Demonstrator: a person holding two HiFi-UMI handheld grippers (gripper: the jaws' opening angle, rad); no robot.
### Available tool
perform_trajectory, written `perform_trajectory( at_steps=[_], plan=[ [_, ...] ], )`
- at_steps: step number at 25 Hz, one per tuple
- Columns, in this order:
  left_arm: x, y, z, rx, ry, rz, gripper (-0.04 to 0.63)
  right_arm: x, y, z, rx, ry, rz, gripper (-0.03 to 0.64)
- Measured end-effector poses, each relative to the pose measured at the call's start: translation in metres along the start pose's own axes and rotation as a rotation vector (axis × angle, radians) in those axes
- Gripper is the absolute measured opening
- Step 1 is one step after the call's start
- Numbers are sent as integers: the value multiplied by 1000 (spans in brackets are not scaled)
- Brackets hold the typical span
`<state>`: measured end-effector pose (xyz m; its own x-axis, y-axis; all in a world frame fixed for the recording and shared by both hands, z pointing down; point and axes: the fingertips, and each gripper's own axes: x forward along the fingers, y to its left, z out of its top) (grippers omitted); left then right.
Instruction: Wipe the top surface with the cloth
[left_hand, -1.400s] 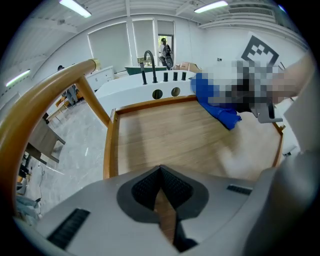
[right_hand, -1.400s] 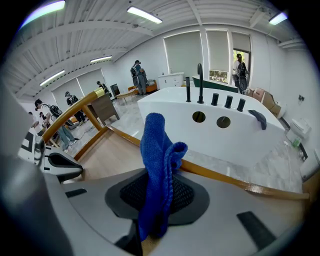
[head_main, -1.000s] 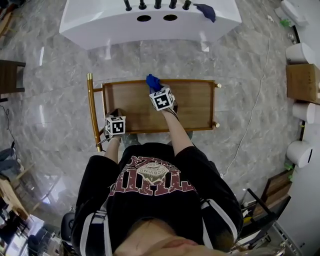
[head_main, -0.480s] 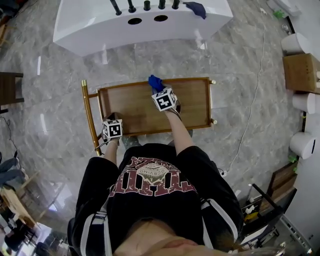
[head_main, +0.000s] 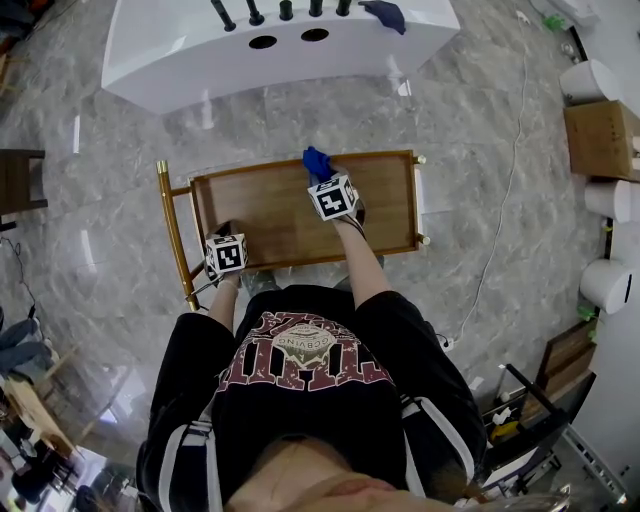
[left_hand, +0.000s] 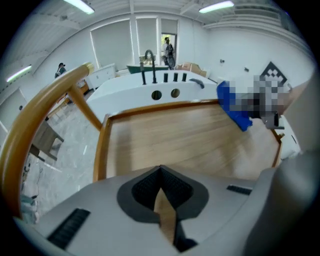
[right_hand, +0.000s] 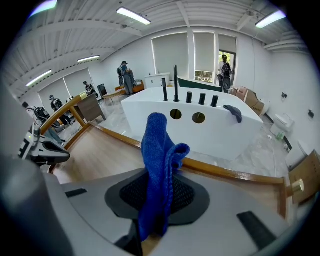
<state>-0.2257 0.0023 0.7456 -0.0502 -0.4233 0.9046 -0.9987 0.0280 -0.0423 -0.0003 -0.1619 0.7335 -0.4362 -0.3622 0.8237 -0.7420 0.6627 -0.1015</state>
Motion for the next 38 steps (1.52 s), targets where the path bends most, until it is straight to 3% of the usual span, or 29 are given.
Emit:
perform_trajectory(
  at_steps=[2,7,12,20,25,38],
  plan=[
    [-1,-37,20,58,-36,-73,47,-1,-2,-1,6,-6,-1,86],
    [9,-144,56,169,-36,-268,48,2,-3,-3,18,-7,-9,86],
    [14,-210,46,278,55,-367,48,2,-6,-4,52,-13,-12,86],
    [19,-220,32,338,89,-422,48,2,-6,-6,13,-12,3,86],
    [18,-220,30,369,82,-409,48,-1,-14,-10,10,-3,-7,86],
    [19,-222,29,365,73,-406,48,-22,-69,-32,54,9,-85,86]
  ],
)
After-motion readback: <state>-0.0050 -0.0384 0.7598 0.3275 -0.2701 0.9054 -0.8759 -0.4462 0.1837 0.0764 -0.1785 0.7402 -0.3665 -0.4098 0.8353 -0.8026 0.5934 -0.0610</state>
